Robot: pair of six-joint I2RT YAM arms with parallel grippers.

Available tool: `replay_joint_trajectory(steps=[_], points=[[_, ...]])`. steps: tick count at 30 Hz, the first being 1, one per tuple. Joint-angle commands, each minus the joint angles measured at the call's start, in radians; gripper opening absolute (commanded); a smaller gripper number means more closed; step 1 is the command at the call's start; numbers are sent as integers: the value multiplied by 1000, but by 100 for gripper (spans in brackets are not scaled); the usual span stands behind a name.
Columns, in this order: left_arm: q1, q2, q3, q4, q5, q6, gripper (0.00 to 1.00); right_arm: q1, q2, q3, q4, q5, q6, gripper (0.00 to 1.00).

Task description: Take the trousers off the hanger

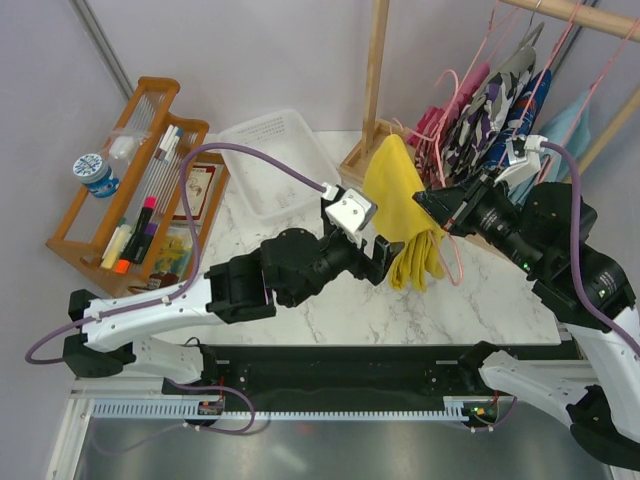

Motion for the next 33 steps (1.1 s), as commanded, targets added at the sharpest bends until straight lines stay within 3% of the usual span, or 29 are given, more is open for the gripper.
replay_joint_trajectory(steps=[1, 5, 8, 14, 21, 33], points=[[-12, 49, 85, -15, 91, -40, 86, 3, -17, 43, 275, -28, -3, 0], [-54, 133, 180, -88, -77, 41, 87, 3, -2, 72, 272, -19, 14, 0], [-65, 172, 208, -86, -117, 79, 84, 3, 11, 101, 264, -14, 27, 0], [-77, 235, 260, -72, -316, 168, 72, 3, 29, 155, 250, 4, 37, 0], [-80, 230, 258, -5, -320, 216, 63, 3, 46, 226, 244, 1, 45, 0], [-80, 287, 292, 122, -324, 277, 70, 2, 35, 233, 259, -8, 76, 0]])
